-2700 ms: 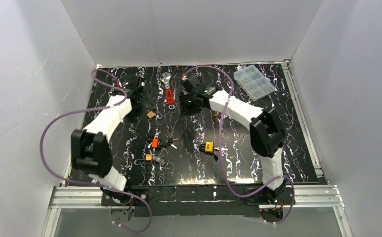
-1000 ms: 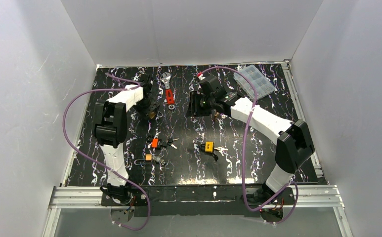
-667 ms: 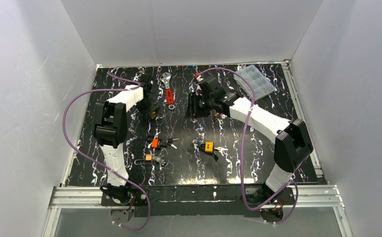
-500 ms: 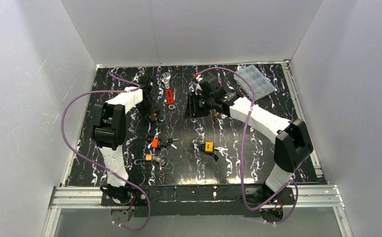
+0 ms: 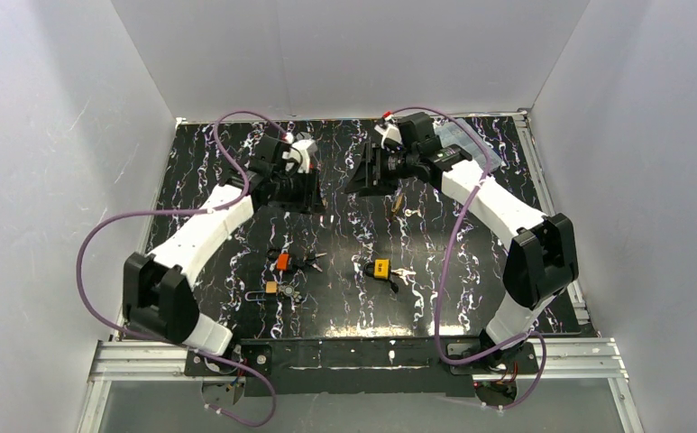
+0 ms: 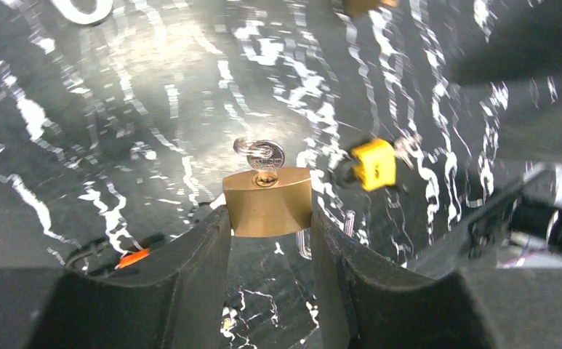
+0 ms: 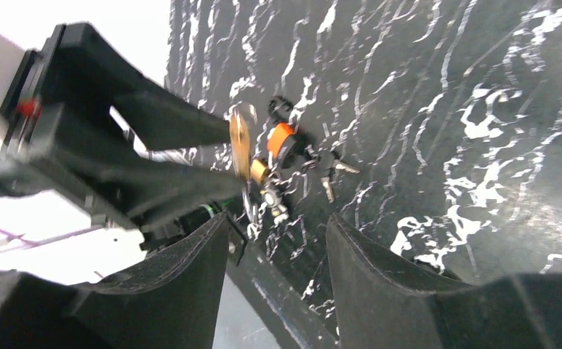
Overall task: Lock with the key
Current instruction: Pick up the lock from the center of the board, then lock the lock.
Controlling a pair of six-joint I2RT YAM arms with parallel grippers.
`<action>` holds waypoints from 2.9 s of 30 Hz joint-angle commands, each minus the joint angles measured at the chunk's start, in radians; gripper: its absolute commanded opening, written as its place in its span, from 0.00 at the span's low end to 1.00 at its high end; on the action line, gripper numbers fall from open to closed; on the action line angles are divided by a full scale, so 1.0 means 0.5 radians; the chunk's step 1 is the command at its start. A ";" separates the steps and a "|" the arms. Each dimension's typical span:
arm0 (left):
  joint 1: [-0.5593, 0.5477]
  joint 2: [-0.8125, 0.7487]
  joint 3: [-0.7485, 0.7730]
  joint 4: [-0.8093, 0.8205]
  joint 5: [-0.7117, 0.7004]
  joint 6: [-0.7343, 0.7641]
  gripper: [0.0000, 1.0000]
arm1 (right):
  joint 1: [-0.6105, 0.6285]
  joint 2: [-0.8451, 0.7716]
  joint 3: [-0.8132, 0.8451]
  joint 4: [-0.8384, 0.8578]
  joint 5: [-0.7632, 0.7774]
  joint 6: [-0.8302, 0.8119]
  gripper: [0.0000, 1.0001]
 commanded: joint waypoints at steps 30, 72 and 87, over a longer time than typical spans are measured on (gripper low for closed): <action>-0.658 -0.445 -0.072 -0.063 0.035 0.621 0.00 | 0.210 -0.219 -0.242 -0.199 -0.500 0.096 0.42; -0.622 -0.718 0.299 -0.233 0.022 0.359 0.70 | -0.008 -0.811 -0.731 1.398 -0.631 1.102 0.01; -0.621 -0.800 0.263 0.166 0.323 0.029 0.51 | -0.011 -1.002 -0.746 1.630 -0.494 1.136 0.01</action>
